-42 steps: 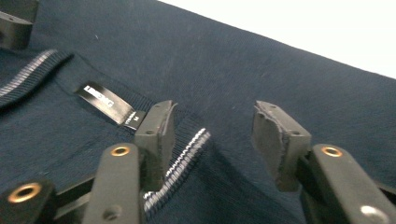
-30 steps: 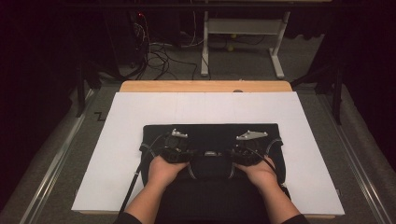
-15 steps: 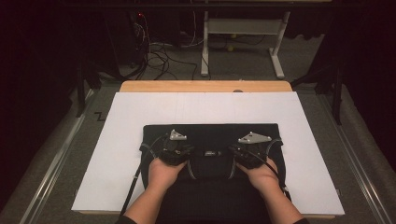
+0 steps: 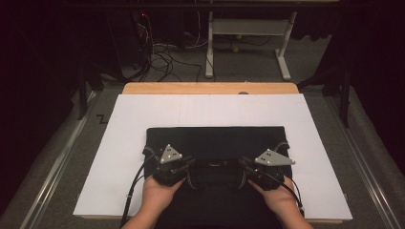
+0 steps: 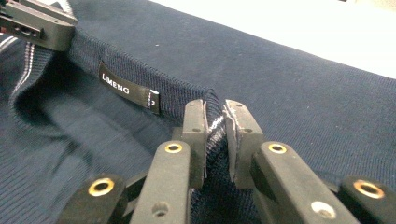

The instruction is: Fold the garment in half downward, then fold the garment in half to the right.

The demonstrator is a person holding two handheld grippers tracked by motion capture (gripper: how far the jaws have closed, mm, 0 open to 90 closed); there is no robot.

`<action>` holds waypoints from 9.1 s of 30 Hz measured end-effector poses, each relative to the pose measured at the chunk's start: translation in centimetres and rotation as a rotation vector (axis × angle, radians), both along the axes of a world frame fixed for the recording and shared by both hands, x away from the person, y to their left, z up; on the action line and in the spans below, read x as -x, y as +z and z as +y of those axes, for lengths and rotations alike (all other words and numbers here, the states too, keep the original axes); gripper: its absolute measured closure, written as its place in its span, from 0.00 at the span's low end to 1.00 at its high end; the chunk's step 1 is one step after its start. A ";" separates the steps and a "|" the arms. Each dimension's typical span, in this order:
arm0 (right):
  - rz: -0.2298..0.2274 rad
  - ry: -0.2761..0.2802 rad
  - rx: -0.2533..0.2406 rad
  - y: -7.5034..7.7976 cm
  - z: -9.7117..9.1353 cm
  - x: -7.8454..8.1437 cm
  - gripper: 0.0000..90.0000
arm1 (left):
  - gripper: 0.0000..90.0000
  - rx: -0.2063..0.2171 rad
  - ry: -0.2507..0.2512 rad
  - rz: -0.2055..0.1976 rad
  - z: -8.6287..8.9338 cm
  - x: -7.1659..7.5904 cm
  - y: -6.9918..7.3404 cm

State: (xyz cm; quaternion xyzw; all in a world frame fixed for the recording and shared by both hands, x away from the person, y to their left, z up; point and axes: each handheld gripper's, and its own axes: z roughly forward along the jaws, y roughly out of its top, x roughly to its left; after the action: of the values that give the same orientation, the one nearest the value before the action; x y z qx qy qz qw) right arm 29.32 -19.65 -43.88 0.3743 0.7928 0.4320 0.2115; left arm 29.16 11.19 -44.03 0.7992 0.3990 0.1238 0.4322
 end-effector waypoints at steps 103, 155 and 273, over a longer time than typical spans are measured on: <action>-0.091 0.067 -0.133 0.9 7.3 0.8 0.00 | 0.00 0.088 0.192 -0.073 14.7 -3.3 0.9; -0.040 0.311 -0.118 -0.4 16.8 4.2 0.00 | 0.00 0.034 0.222 0.101 15.5 -12.9 0.6; -0.070 0.324 0.160 -0.3 22.1 7.0 0.87 | 0.77 0.024 0.233 0.150 11.9 -13.4 -4.2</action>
State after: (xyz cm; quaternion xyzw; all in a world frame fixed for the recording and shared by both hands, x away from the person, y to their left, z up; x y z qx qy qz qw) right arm 22.35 2.40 -44.20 0.2082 0.8668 0.4087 0.1957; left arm 42.60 23.10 -48.24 0.7494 0.5216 0.1081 0.3933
